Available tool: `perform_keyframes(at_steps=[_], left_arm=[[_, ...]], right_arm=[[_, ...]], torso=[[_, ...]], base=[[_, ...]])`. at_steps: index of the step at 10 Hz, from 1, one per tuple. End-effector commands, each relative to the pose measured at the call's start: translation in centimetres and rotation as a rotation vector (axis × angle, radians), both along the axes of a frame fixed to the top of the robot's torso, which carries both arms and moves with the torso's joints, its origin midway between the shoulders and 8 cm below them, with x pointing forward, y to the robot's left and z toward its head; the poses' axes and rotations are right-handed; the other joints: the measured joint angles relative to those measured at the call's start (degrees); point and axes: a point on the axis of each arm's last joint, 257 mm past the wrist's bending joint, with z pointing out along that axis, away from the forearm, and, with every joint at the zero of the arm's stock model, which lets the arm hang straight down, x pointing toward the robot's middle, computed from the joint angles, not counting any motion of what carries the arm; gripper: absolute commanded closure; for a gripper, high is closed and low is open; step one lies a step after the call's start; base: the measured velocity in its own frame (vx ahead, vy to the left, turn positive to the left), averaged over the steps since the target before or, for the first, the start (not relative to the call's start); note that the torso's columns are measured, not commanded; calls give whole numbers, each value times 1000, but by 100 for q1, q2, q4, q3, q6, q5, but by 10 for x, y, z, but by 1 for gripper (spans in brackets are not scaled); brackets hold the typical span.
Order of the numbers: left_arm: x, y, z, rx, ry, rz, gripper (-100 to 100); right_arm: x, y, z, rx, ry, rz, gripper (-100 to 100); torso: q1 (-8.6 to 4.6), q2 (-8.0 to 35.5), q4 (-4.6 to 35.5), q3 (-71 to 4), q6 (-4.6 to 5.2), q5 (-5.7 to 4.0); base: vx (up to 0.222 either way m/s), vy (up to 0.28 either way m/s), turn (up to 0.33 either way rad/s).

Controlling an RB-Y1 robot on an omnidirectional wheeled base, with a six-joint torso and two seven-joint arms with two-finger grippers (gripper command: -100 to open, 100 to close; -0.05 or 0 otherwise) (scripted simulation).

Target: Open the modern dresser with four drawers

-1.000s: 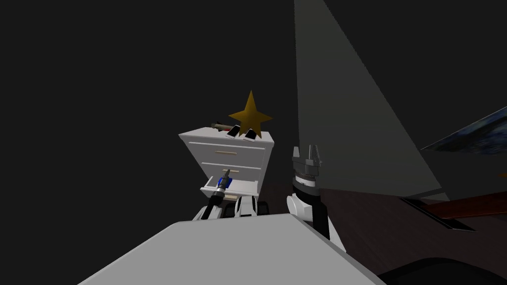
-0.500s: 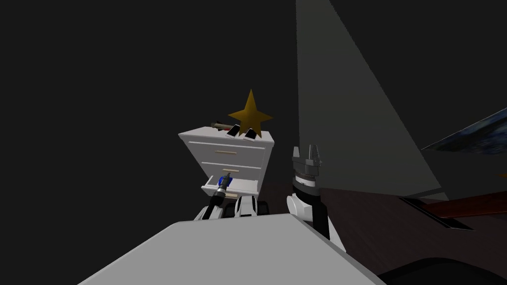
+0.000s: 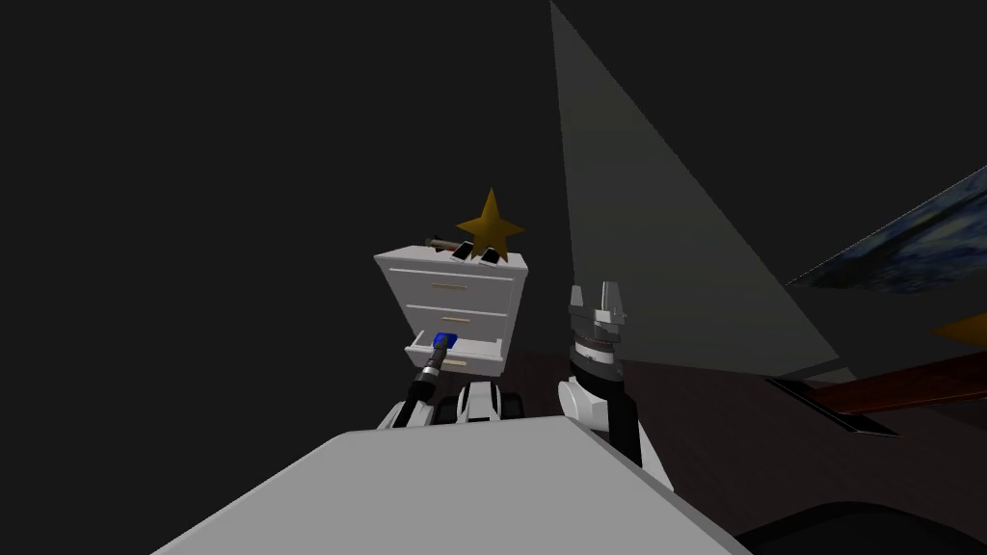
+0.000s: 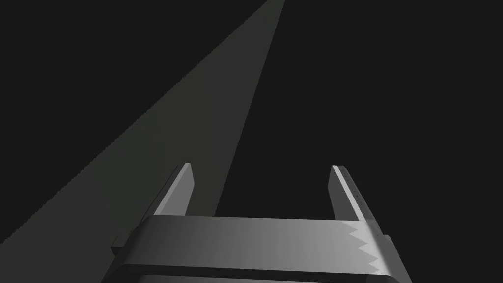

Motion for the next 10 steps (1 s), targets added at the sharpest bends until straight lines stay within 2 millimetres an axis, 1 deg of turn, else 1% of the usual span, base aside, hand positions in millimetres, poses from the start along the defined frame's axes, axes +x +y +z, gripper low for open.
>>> perform_keyframes(at_steps=[1,2,4,5,6,8,9,10], left_arm=[[2,16,2,47,-3,-10,-100],[10,18,7,54,-5,-10,-100],[19,20,10,62,0,-10,-100],[22,18,11,55,5,-7,-100],[25,7,11,23,11,-1,-100],[27,-3,11,-4,13,3,-100],[26,1,10,6,13,2,-100],[26,0,10,5,13,2,-100]], right_arm=[[0,0,0,0,0,0,0],[0,0,0,0,0,0,0],[0,0,0,0,0,0,0],[0,0,0,0,0,0,0],[0,0,0,0,0,0,0],[0,0,0,0,0,0,0],[0,0,0,0,0,0,0],[0,0,0,0,0,0,0]], torso=[[-2,-13,-5,-10,-1,-1],[-2,-2,-3,-4,-1,-1],[-10,9,1,3,0,-3],[1,21,4,11,0,0],[6,38,9,21,0,2],[6,65,16,38,0,1],[6,60,15,36,0,1],[6,50,12,29,-1,1]], base=[[19,-5,-2],[102,-30,-20],[150,-40,-14],[143,-24,-12],[92,-23,-7],[32,-8,-2],[0,0,0],[0,0,0]])
